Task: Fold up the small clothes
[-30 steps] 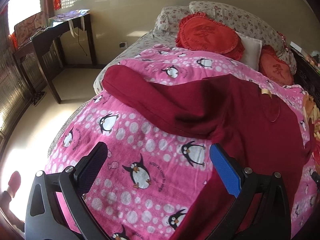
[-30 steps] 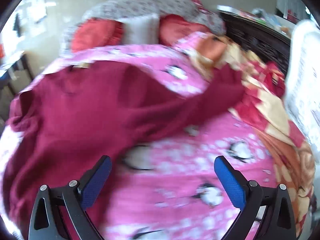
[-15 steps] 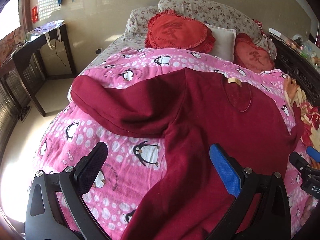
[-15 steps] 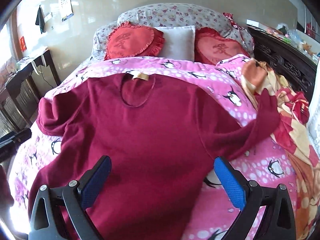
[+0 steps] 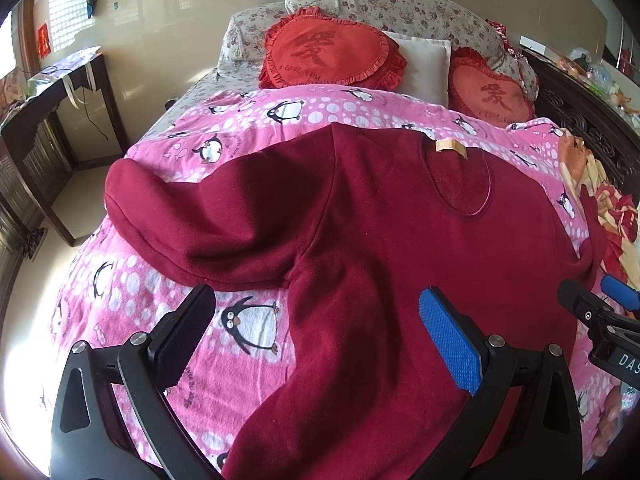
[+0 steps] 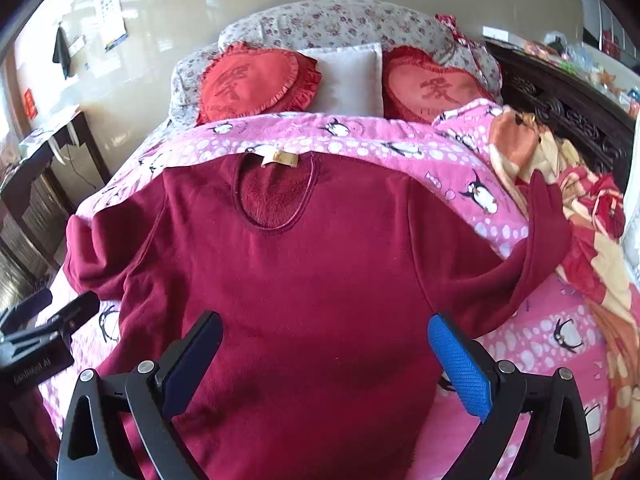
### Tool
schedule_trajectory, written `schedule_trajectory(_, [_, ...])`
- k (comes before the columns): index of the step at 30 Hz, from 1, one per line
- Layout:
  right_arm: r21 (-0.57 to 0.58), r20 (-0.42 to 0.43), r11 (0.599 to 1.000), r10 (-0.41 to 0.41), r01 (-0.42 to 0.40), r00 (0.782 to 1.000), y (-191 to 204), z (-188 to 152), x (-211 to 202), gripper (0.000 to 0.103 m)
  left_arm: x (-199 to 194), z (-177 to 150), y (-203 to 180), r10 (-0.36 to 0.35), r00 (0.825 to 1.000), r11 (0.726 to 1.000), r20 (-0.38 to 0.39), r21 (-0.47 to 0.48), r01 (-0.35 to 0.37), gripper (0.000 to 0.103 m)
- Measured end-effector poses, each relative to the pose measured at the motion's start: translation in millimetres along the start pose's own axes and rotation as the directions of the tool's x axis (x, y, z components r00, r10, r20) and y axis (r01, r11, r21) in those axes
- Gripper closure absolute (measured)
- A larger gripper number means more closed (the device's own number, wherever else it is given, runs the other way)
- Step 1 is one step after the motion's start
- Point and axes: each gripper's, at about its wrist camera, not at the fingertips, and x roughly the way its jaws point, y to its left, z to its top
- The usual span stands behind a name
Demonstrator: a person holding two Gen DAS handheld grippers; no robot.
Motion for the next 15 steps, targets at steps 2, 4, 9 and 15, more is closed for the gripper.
schedule_trajectory(2, [0.004,-0.007,1.0,0.0,0.001,1.0,2.2,2.3,5.2,0.001,3.9,1.7,-0.8,-0.005,1.0,1.0,-0.005,0.003,0.005,0.001])
schedule_trajectory(4, [0.008,0.001,1.0,-0.01,0.01,1.0,5.3,4.8,8.1,0.001,7.9,2.9,-2.6,-0.019,1.0,1.0,-0.007,0.006,0.019,0.001])
schedule_trajectory(9, [0.027,0.008,0.999,-0.029,0.029,1.0,12.7,13.6,16.4,0.001,14.8,7.7,-7.6,-0.037,0.999,0.999,-0.007,0.013,0.037,0.001])
schedule_trajectory(15, [0.054,0.001,0.998,-0.03,0.03,1.0,16.8,19.7,25.0,0.001,20.7,12.2,-8.9,-0.041,0.999,0.999,-0.007,0.012,0.041,0.001])
